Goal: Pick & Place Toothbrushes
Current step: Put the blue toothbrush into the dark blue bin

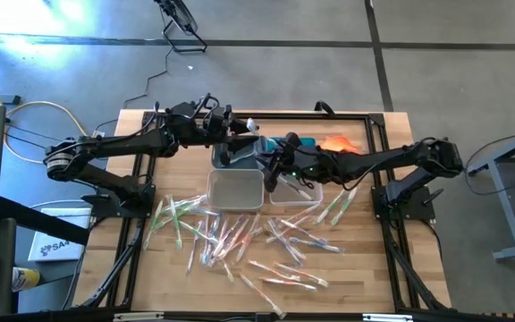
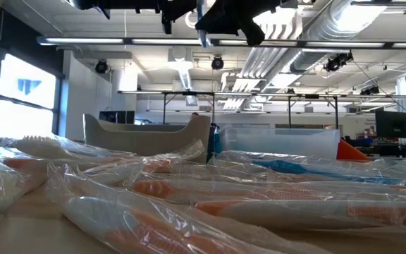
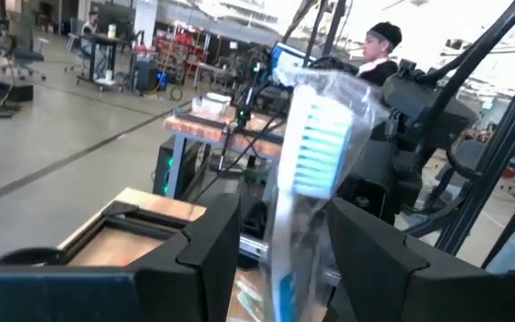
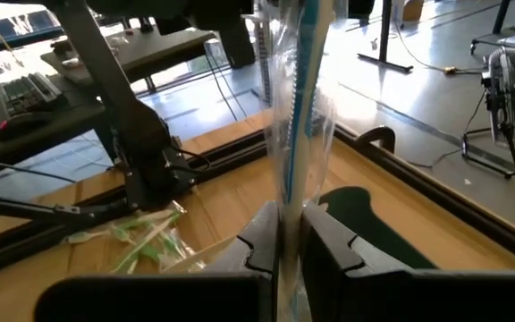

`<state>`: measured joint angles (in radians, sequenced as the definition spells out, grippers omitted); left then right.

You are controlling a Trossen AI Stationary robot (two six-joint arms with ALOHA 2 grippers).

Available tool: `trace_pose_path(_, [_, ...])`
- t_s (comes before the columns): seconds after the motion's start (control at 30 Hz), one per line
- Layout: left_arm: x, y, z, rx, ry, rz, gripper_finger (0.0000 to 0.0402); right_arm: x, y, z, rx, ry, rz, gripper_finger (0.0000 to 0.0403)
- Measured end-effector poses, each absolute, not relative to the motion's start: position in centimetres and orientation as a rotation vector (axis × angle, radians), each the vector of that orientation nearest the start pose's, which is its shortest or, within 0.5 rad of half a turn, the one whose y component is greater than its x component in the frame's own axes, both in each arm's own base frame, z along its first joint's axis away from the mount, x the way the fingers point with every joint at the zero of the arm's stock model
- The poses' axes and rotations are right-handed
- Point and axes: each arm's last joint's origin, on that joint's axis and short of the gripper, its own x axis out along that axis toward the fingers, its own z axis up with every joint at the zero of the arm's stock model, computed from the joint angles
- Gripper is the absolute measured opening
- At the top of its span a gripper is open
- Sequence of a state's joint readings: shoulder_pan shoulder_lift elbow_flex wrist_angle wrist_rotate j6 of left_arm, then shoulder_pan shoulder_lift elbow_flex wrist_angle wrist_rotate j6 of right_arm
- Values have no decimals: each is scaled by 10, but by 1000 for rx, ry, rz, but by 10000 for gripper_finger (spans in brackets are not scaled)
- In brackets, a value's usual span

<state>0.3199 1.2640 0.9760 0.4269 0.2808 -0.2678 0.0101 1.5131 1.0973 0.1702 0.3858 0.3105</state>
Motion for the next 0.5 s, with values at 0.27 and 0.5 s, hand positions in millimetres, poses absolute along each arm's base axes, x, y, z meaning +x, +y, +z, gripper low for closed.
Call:
trace_pose_path(0.27, [275,83,355,-230,-126,22,167,345,-7,301,258,169,-408,19])
trace_pose_path(0.5, [275,83,355,-229,-126,22,129,345,-8,301,258,168,-410,19])
